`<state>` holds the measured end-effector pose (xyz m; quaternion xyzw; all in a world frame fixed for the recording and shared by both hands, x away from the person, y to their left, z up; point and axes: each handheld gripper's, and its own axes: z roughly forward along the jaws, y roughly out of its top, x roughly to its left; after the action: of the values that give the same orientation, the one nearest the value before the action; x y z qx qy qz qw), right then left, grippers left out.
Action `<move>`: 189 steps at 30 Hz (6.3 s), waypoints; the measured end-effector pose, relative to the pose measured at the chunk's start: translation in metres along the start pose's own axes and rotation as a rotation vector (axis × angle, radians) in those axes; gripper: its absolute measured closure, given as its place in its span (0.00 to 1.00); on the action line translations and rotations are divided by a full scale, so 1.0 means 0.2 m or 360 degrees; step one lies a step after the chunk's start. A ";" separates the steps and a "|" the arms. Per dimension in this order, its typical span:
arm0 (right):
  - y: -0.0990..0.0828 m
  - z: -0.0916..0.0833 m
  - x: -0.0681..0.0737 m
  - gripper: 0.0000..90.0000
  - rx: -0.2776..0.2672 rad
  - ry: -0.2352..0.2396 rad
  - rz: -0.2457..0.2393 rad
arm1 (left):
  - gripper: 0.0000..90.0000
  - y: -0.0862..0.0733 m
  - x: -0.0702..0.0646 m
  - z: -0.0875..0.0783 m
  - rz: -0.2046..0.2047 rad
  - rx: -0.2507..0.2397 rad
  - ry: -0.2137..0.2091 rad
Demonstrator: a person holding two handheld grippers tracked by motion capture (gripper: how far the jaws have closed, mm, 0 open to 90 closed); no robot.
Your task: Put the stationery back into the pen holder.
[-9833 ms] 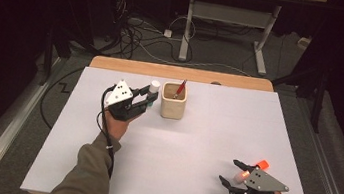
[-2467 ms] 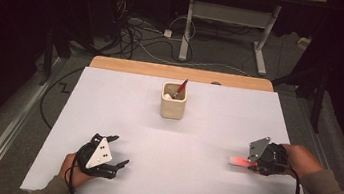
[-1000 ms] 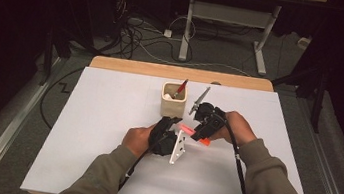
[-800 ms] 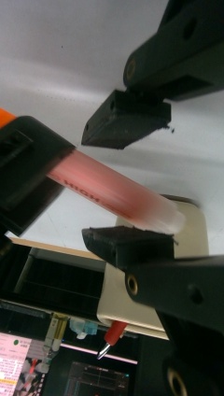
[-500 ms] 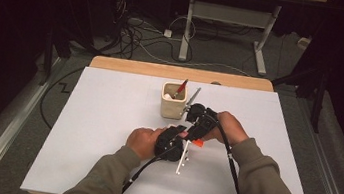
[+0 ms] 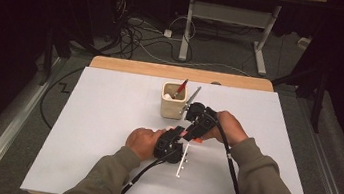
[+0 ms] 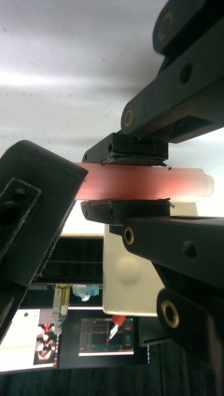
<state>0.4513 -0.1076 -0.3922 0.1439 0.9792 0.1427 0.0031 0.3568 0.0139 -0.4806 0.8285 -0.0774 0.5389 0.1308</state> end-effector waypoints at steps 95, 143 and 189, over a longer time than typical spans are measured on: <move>-1.00 0.04 0.58 0.23 -0.1433 -0.0997 0.0290 | 0.83 -0.51 0.50 -0.04 -0.1962 -0.0703 -0.0188; -0.99 0.05 0.59 0.28 -0.1388 -0.0999 0.0149 | 0.83 -0.43 0.49 0.32 -0.2118 -0.0709 -0.0374; -0.99 0.05 0.61 0.30 -0.1375 -0.1001 0.0103 | 0.64 -0.44 0.44 0.32 -0.2110 -0.0563 -0.0397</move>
<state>0.2802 -0.2514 -0.4531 0.1956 0.7782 0.4828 0.3509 0.4724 0.0806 -0.4363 0.7229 0.3436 0.2255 0.5554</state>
